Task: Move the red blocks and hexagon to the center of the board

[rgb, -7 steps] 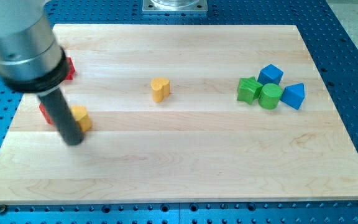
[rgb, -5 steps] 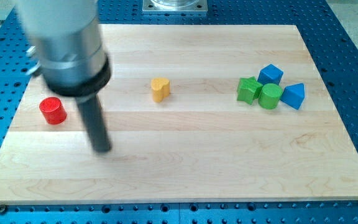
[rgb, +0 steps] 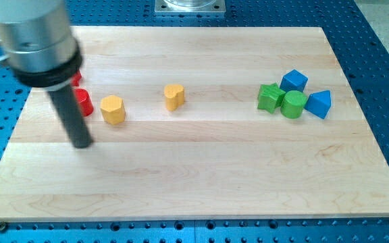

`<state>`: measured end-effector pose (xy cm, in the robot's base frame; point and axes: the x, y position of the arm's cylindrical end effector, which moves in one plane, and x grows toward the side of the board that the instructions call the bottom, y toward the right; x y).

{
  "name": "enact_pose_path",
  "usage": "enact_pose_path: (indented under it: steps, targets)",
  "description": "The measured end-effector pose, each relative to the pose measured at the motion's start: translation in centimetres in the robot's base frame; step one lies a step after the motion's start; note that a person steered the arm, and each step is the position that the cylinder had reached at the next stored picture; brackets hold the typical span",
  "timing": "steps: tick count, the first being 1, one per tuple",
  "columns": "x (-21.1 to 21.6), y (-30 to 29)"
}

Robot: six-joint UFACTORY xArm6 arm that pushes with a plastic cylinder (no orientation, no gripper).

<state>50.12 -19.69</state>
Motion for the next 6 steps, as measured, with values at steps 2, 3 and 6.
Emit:
enact_pose_path:
  steps: [2,3,6]
  targets:
    - [-3.8,8.5]
    - [1.7,-0.9]
    - [-7.8,-0.8]
